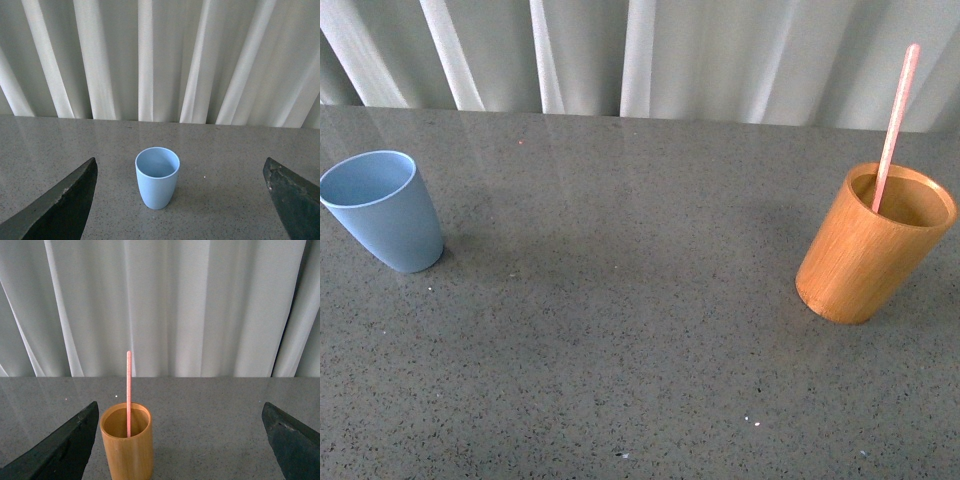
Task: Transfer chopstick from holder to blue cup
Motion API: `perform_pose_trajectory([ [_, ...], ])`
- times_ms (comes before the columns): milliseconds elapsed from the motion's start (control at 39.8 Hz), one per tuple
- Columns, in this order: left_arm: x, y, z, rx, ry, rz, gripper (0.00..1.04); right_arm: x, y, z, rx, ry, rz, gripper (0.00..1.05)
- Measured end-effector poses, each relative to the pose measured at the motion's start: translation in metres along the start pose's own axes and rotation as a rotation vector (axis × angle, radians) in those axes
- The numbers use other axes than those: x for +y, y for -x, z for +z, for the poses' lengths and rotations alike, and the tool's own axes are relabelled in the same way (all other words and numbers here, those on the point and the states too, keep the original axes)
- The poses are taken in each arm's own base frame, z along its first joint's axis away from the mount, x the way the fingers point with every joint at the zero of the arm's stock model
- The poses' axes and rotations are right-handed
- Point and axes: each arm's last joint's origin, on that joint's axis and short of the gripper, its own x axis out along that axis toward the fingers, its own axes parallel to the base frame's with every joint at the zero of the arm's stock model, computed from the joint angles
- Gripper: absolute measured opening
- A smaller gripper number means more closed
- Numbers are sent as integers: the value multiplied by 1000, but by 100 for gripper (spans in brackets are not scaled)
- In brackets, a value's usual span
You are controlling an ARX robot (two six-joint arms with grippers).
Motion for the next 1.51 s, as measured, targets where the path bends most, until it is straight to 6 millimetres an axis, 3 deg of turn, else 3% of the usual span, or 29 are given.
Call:
perform_pose_trajectory([
  [1456,0,0,0,0,0,0,98,0,0,0,0,0,0,95],
  [1506,0,-1,-2,101,51,77,98,0,0,0,0,0,0,95],
])
